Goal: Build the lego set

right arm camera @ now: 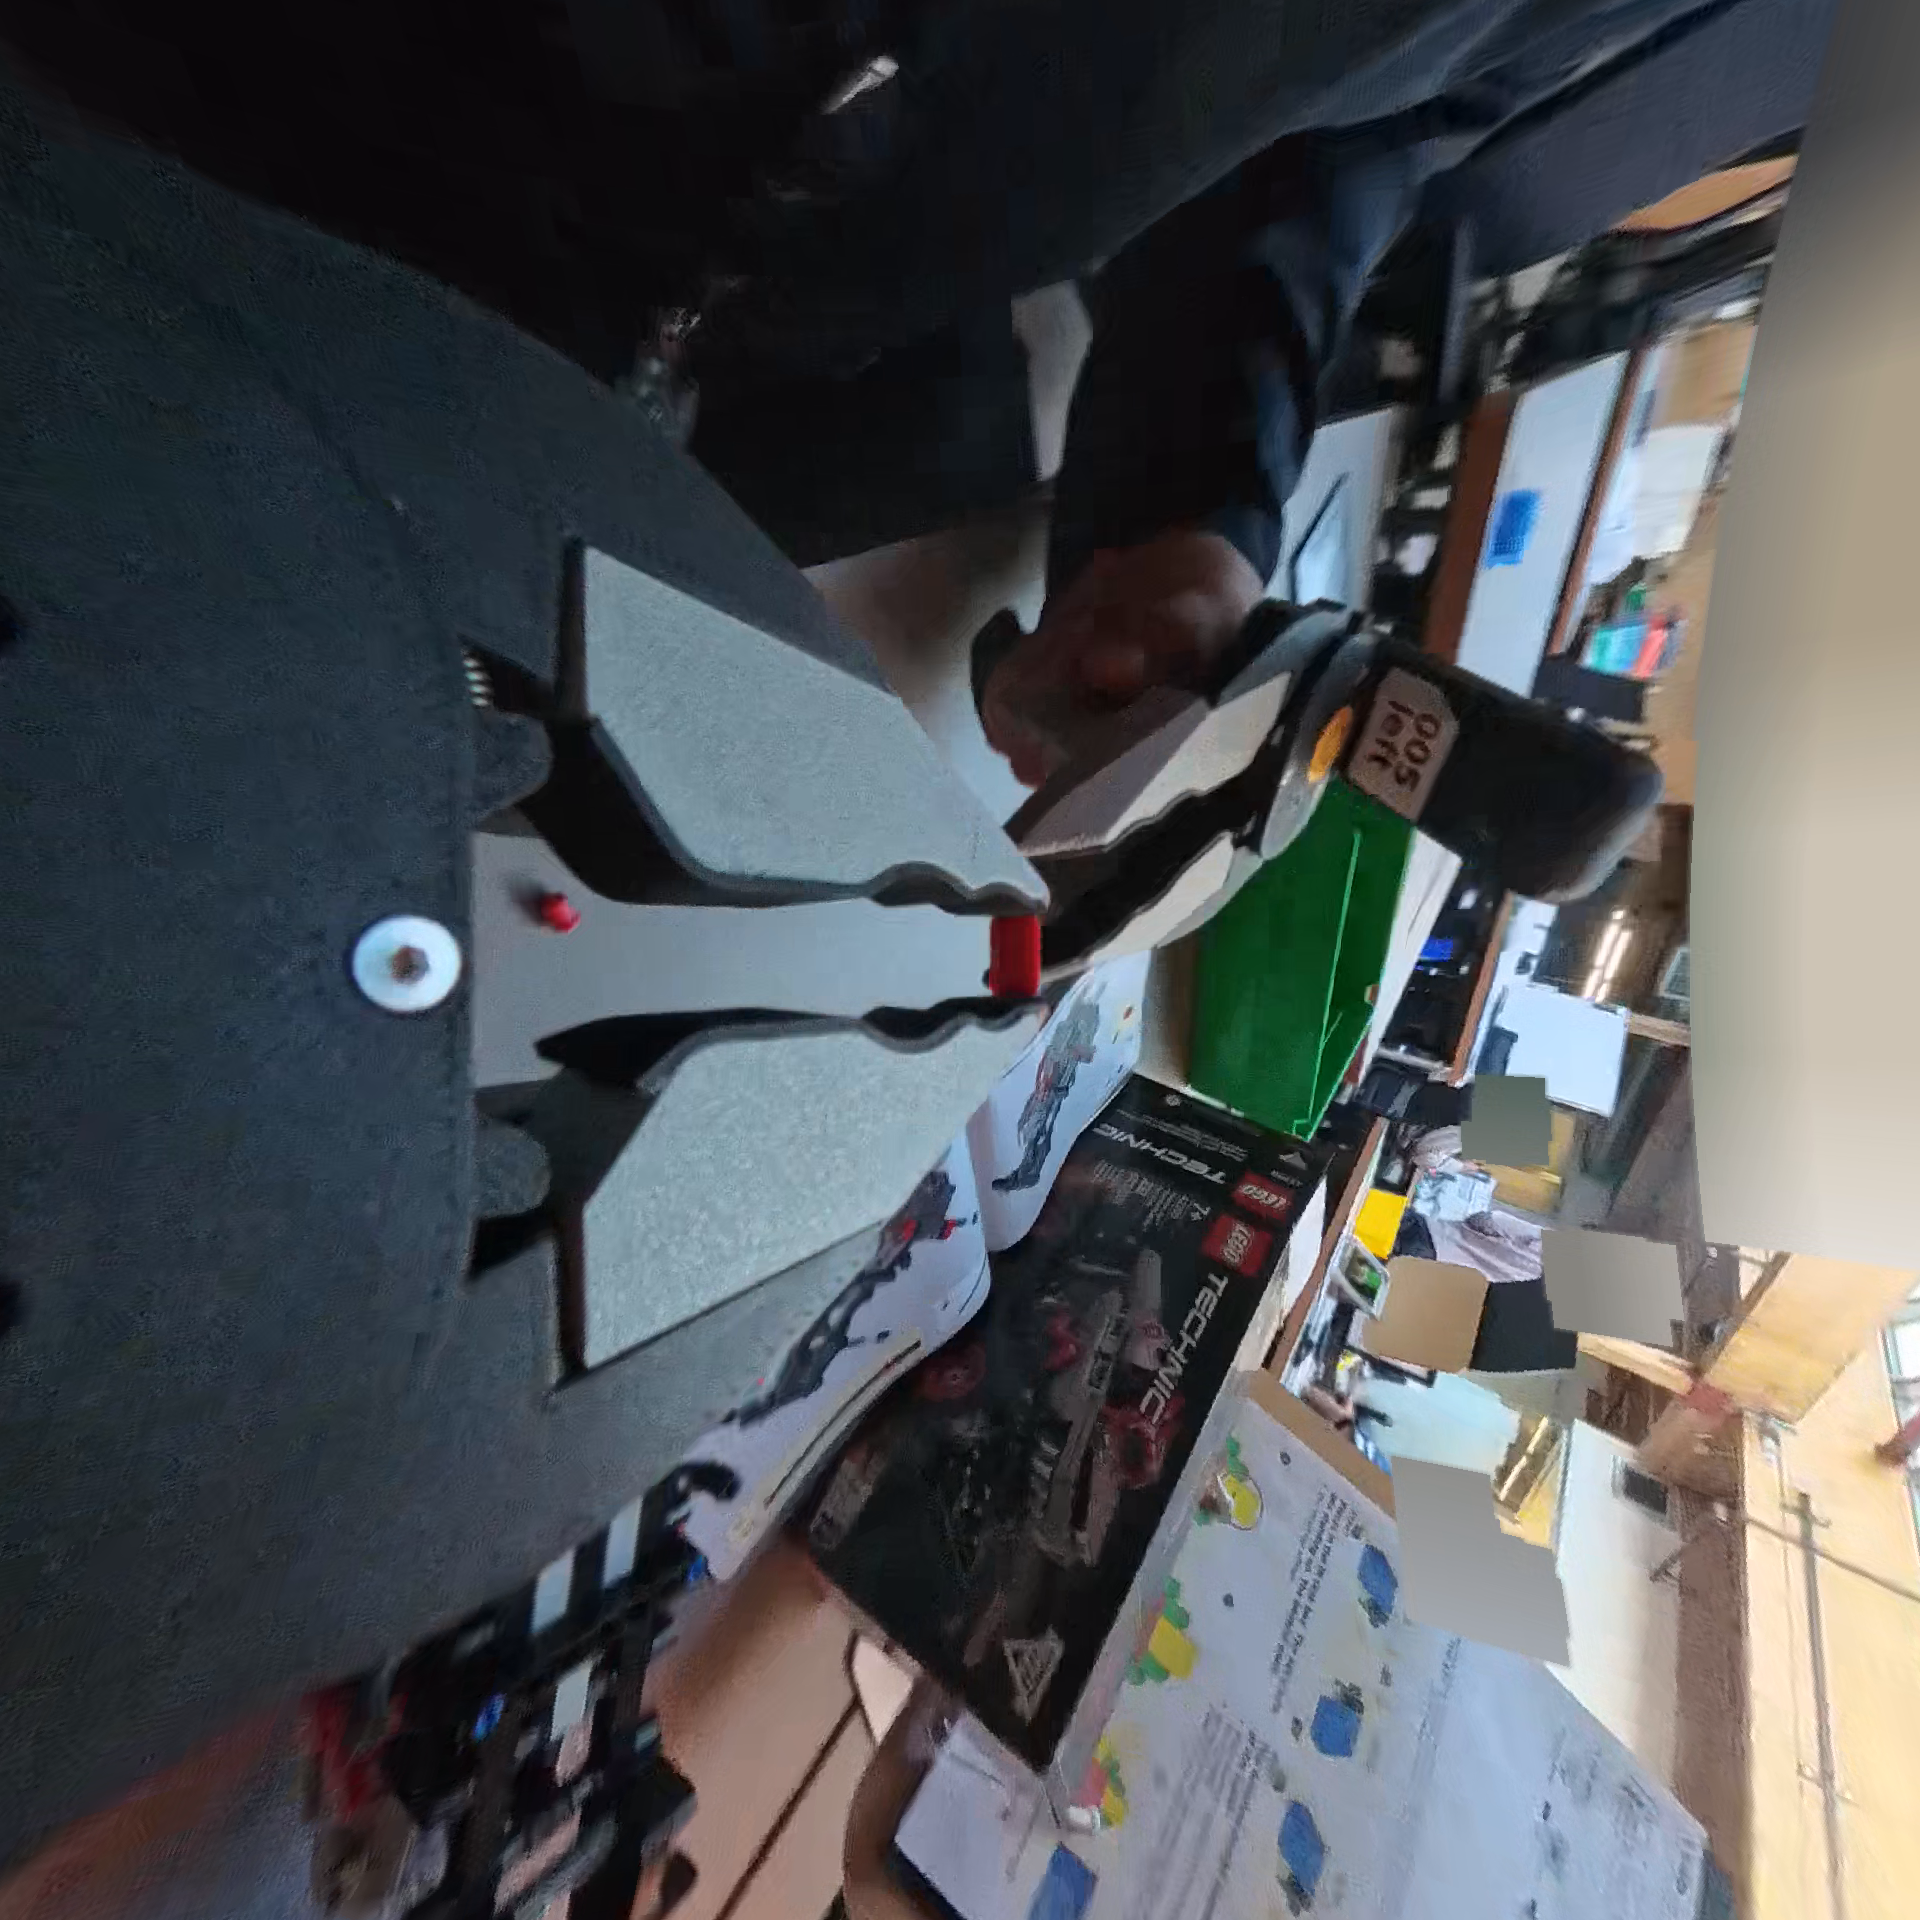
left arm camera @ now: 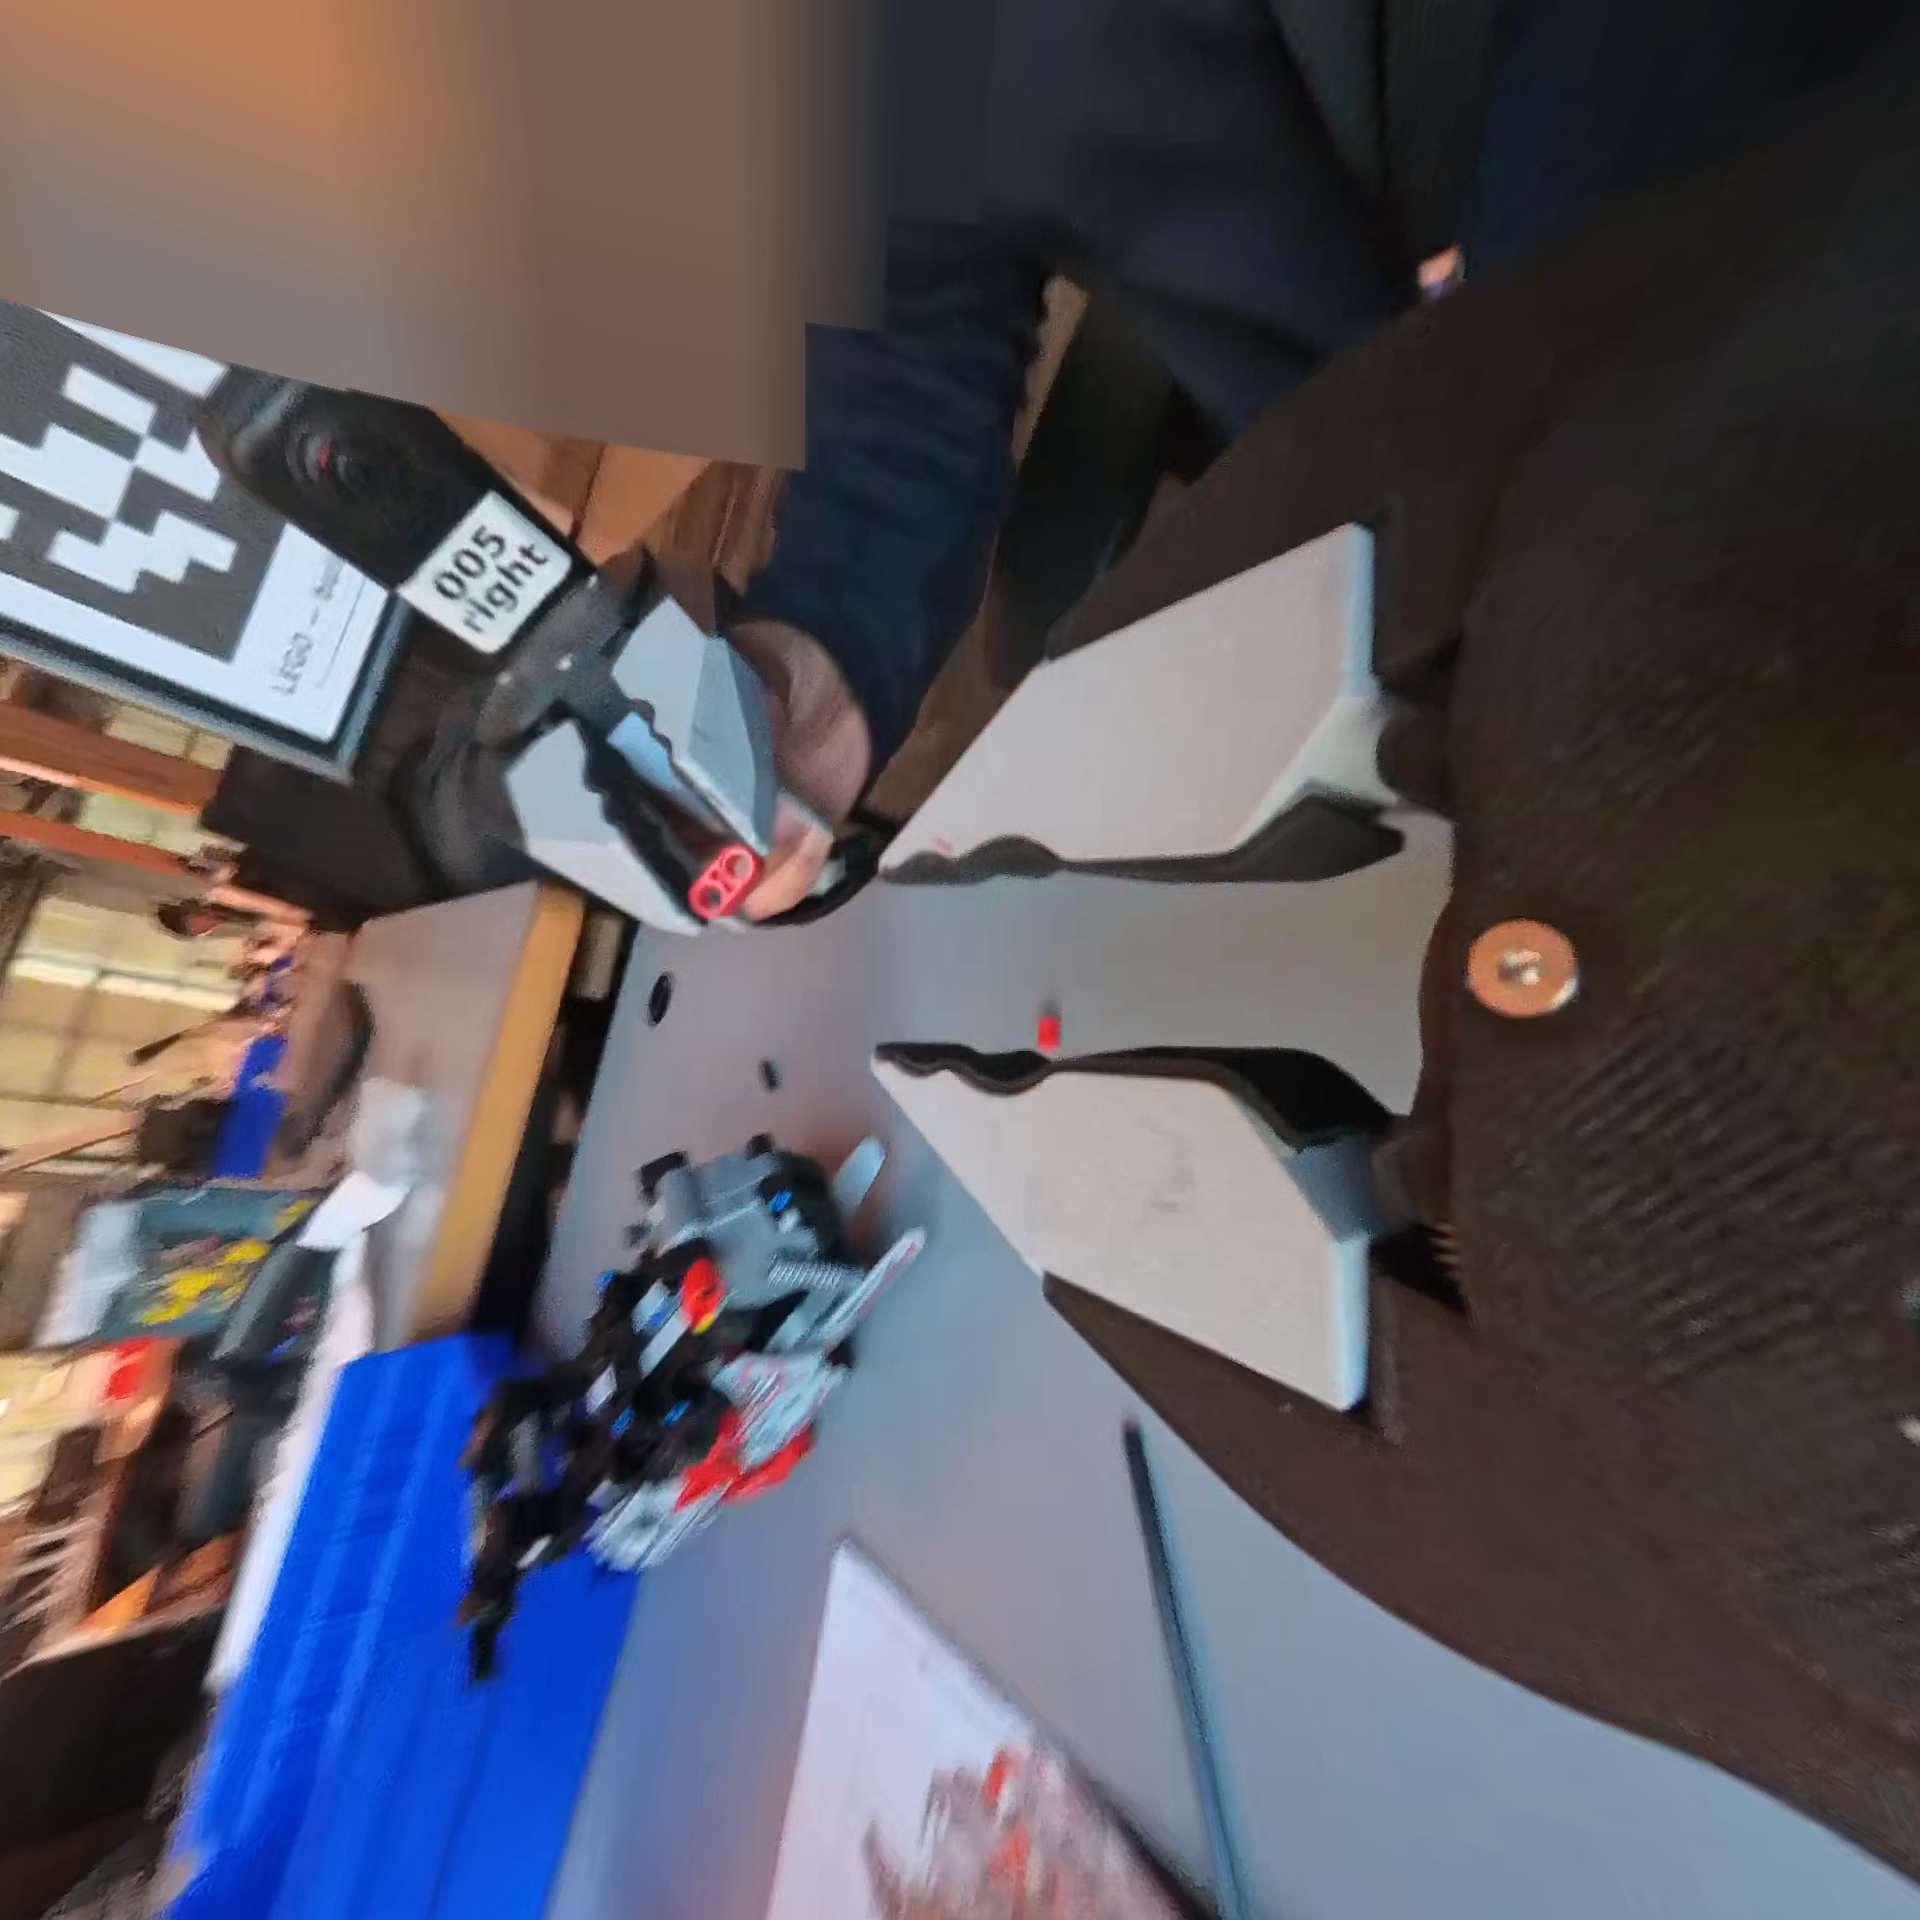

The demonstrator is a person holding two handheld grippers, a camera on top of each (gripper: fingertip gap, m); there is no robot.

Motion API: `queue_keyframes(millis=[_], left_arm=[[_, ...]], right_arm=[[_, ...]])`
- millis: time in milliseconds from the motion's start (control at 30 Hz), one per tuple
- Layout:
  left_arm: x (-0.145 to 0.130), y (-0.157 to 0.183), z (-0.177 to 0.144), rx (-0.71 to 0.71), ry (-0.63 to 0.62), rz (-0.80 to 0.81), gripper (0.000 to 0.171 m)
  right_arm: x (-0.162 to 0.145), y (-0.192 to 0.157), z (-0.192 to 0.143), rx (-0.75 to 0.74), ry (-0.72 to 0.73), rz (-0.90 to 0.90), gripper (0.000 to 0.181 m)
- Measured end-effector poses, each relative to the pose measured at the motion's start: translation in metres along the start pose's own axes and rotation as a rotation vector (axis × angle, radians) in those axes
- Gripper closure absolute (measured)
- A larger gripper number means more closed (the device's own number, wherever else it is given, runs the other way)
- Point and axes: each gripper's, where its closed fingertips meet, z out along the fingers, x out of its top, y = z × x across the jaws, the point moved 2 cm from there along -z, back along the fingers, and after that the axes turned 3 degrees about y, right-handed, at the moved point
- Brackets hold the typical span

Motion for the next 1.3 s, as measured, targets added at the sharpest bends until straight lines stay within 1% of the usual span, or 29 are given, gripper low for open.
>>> queue_keyframes(millis=[67, 100, 133, 167, 200, 267, 300, 367, 433, 467, 500, 533, 567, 667, 700, 767, 800, 900, 1000, 1067, 1133, 1200, 1300], left_arm=[[0.005, -0.011, -0.011, 0.121, 0.007, 0.189, 0.133], [0.006, -0.011, -0.015, 0.152, 0.001, 0.285, 0.133], [0.006, -0.007, -0.016, 0.149, -0.006, 0.350, 0.134], [0.007, -0.001, -0.015, 0.133, -0.010, 0.377, 0.133], [0.007, 0.003, -0.014, 0.115, -0.012, 0.376, 0.131], [0.012, 0.002, -0.014, 0.102, 0.003, 0.299, 0.131], [0.016, 0.005, -0.016, 0.045, 0.025, 0.212, 0.134], [0.024, 0.009, -0.023, -0.097, 0.078, -0.037, 0.145], [0.025, 0.005, -0.028, -0.217, 0.068, -0.328, 0.143], [0.024, 0.002, -0.031, -0.265, 0.063, -0.435, 0.139], [0.025, 0.002, -0.034, -0.315, 0.074, -0.500, 0.141], [0.025, -0.001, -0.035, -0.326, 0.084, -0.543, 0.146], [0.024, -0.003, -0.035, -0.327, 0.080, -0.567, 0.146], [0.016, 0.000, -0.029, -0.329, 0.012, -0.589, 0.142], [0.016, 0.001, -0.027, -0.325, 0.010, -0.579, 0.147], [0.015, -0.004, -0.025, -0.283, 0.005, -0.560, 0.163], [0.013, -0.008, -0.025, -0.248, -0.007, -0.540, 0.163], [0.001, -0.021, -0.027, -0.136, -0.094, -0.454, 0.164], [-0.021, -0.034, -0.031, -0.088, -0.247, -0.408, 0.164], [-0.036, -0.034, -0.034, -0.126, -0.361, -0.411, 0.164], [-0.047, -0.030, -0.037, -0.180, -0.473, -0.384, 0.164], [-0.056, -0.029, -0.039, -0.199, -0.576, -0.328, 0.164], [-0.059, -0.023, -0.037, -0.240, -0.648, -0.287, 0.164]], right_arm=[[0.004, 0.001, 0.010, 0.032, 0.070, 0.191, 0.170], [0.009, -0.001, 0.015, 0.066, 0.126, 0.274, 0.170], [0.014, -0.004, 0.018, 0.105, 0.181, 0.326, 0.170], [0.016, -0.006, 0.022, 0.123, 0.218, 0.342, 0.170], [0.016, -0.009, 0.025, 0.139, 0.239, 0.319, 0.170], [0.015, -0.014, 0.030, 0.172, 0.270, 0.229, 0.170], [0.016, -0.017, 0.030, 0.199, 0.297, 0.182, 0.171], [0.013, -0.017, 0.031, 0.205, 0.305, 0.097, 0.170], [0.010, -0.016, 0.034, 0.199, 0.280, 0.017, 0.170], [0.010, -0.016, 0.035, 0.199, 0.266, -0.028, 0.171], [0.009, -0.017, 0.037, 0.201, 0.250, -0.075, 0.171], [0.008, -0.018, 0.040, 0.201, 0.228, -0.118, 0.171], [0.006, -0.018, 0.044, 0.196, 0.204, -0.157, 0.170], [0.002, -0.019, 0.052, 0.188, 0.162, -0.241, 0.170], [0.000, -0.019, 0.054, 0.180, 0.144, -0.270, 0.170], [-0.004, -0.017, 0.057, 0.149, 0.112, -0.318, 0.171], [-0.008, -0.015, 0.059, 0.129, 0.083, -0.328, 0.171], [-0.025, -0.014, 0.065, 0.081, -0.021, -0.386, 0.171], [-0.049, -0.019, 0.067, 0.101, -0.171, -0.387, 0.167], [-0.058, -0.024, 0.065, 0.147, -0.222, -0.359, 0.160], [-0.066, -0.028, 0.060, 0.217, -0.261, -0.296, 0.167], [-0.067, -0.030, 0.057, 0.262, -0.259, -0.257, 0.166], [-0.067, -0.038, 0.055, 0.334, -0.254, -0.274, 0.163]])
